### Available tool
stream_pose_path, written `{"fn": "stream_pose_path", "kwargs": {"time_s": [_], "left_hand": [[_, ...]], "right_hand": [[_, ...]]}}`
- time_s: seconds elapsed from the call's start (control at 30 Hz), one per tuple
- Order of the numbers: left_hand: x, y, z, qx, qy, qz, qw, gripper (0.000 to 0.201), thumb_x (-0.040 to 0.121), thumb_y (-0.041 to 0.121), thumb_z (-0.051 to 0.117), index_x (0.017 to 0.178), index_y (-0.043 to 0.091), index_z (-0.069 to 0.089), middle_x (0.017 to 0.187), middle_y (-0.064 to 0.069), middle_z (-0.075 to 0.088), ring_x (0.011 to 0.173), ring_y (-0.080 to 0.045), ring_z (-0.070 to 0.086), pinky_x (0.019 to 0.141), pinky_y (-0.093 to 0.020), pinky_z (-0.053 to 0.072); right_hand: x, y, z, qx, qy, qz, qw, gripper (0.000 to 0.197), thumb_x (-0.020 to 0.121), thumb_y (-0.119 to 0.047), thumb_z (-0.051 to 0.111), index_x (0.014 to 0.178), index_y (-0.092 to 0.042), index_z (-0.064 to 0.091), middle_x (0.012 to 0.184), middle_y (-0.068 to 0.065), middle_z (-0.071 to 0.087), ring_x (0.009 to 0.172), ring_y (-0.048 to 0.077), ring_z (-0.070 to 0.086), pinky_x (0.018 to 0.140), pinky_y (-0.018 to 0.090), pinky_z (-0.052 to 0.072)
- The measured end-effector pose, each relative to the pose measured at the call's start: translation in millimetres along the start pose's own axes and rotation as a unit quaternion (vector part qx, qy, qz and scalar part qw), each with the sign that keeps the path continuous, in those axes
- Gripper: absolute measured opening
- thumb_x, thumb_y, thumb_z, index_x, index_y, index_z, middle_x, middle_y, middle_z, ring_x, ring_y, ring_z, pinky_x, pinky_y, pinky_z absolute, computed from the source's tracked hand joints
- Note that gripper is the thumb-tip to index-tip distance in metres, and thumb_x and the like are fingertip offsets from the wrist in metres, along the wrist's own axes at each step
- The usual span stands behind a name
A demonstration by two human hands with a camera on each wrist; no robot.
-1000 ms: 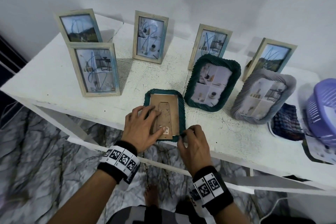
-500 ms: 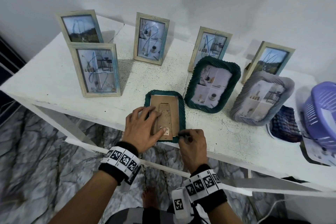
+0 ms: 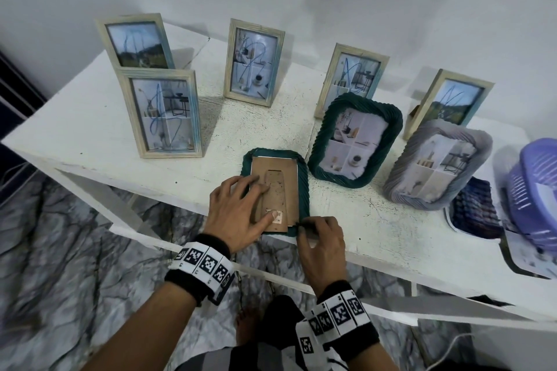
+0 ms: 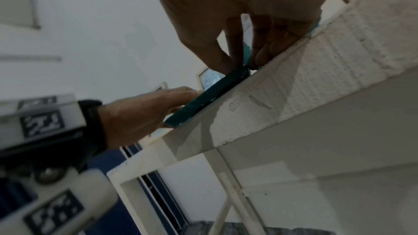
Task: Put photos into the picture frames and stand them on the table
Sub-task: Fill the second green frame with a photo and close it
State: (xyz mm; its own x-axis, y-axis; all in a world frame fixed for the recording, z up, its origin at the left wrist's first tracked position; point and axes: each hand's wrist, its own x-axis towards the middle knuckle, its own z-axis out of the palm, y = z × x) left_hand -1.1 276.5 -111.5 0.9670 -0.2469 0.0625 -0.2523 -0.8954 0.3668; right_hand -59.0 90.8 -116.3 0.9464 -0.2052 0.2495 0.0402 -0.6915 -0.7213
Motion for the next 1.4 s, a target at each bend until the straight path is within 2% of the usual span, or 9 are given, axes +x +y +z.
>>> {"fn": "stream_pose_path", "kwargs": {"time_s": [0.17, 0.3, 0.37, 0.53, 0.67, 0.83, 1.07, 1.2, 1.4], "left_hand": [[-4, 0, 1, -0.023, -0.001, 0.0, 1.0, 0.061, 0.089, 0.069, 0.029, 0.136, 0.034, 0.047, 0.15, 0.007, 0.038, 0.137, -0.02, 0.025, 0.107, -0.049, 0.031], [-10, -8, -1, -0.131, 0.019, 0.008, 0.991, 0.053, 0.099, 0.05, 0.025, 0.14, 0.028, 0.048, 0.152, 0.003, 0.039, 0.137, -0.018, 0.03, 0.109, -0.044, 0.032], [-18, -13, -5, -0.166, 0.046, -0.008, 0.985, 0.047, 0.096, 0.044, 0.035, 0.133, 0.022, 0.054, 0.145, -0.002, 0.044, 0.131, -0.019, 0.039, 0.106, -0.042, 0.038], [-47, -14, -9, -0.115, 0.088, -0.033, 0.989, 0.028, 0.084, 0.046, 0.058, 0.094, 0.02, 0.064, 0.109, 0.002, 0.052, 0.099, -0.018, 0.056, 0.079, -0.036, 0.053], [-53, -1, -3, -0.137, 0.119, -0.086, 0.98, 0.023, 0.085, 0.036, 0.066, 0.098, 0.016, 0.068, 0.105, -0.002, 0.054, 0.093, -0.019, 0.059, 0.076, -0.037, 0.055], [-57, 9, -6, -0.116, 0.129, -0.121, 0.977, 0.013, 0.085, 0.028, 0.069, 0.091, 0.017, 0.068, 0.095, -0.002, 0.055, 0.082, -0.019, 0.058, 0.064, -0.035, 0.054], [-55, 15, -8, -0.181, 0.115, -0.162, 0.963, 0.013, 0.087, 0.018, 0.068, 0.1, 0.016, 0.069, 0.096, 0.004, 0.053, 0.083, -0.009, 0.052, 0.077, -0.022, 0.041], [-52, 15, -9, -0.265, 0.1, -0.181, 0.942, 0.014, 0.088, 0.012, 0.067, 0.098, 0.02, 0.071, 0.1, 0.003, 0.056, 0.088, -0.007, 0.057, 0.082, -0.024, 0.05], [-54, 15, -5, -0.219, 0.134, -0.175, 0.95, 0.009, 0.084, 0.014, 0.071, 0.093, 0.014, 0.071, 0.092, 0.003, 0.059, 0.08, -0.011, 0.058, 0.073, -0.027, 0.052]], "right_hand": [[3, -7, -5, -0.106, -0.06, -0.116, 0.986, 0.042, 0.079, -0.034, 0.065, 0.12, -0.025, 0.062, 0.122, 0.012, 0.05, 0.102, 0.029, 0.048, 0.084, 0.036, 0.046], [5, -1, -3, -0.157, -0.118, -0.149, 0.969, 0.043, 0.077, -0.044, 0.061, 0.117, -0.028, 0.059, 0.118, 0.012, 0.055, 0.101, 0.033, 0.05, 0.079, 0.043, 0.051], [4, 3, -1, -0.154, -0.121, -0.153, 0.969, 0.042, 0.079, -0.043, 0.058, 0.117, -0.025, 0.06, 0.116, 0.012, 0.055, 0.101, 0.032, 0.049, 0.079, 0.044, 0.052], [2, 6, 3, -0.134, -0.101, -0.164, 0.972, 0.038, 0.08, -0.035, 0.059, 0.116, -0.023, 0.062, 0.115, 0.014, 0.055, 0.1, 0.031, 0.046, 0.078, 0.041, 0.051], [0, 9, 4, -0.131, -0.099, -0.16, 0.973, 0.044, 0.075, -0.024, 0.075, 0.117, -0.022, 0.063, 0.117, 0.014, 0.055, 0.102, 0.033, 0.045, 0.079, 0.043, 0.051], [0, 9, 7, -0.128, -0.097, -0.152, 0.975, 0.046, 0.074, -0.021, 0.078, 0.117, -0.022, 0.065, 0.118, 0.014, 0.055, 0.104, 0.033, 0.045, 0.081, 0.042, 0.05], [-2, 10, 8, -0.126, -0.098, -0.148, 0.976, 0.046, 0.073, -0.021, 0.079, 0.117, -0.023, 0.065, 0.119, 0.014, 0.054, 0.104, 0.034, 0.046, 0.081, 0.041, 0.05], [-2, 11, 8, -0.127, -0.095, -0.15, 0.976, 0.046, 0.073, -0.021, 0.08, 0.117, -0.022, 0.066, 0.118, 0.015, 0.055, 0.104, 0.033, 0.045, 0.081, 0.041, 0.049], [-2, 10, 7, -0.126, -0.098, -0.146, 0.976, 0.046, 0.073, -0.021, 0.079, 0.118, -0.022, 0.065, 0.119, 0.014, 0.054, 0.106, 0.032, 0.045, 0.08, 0.041, 0.05]]}}
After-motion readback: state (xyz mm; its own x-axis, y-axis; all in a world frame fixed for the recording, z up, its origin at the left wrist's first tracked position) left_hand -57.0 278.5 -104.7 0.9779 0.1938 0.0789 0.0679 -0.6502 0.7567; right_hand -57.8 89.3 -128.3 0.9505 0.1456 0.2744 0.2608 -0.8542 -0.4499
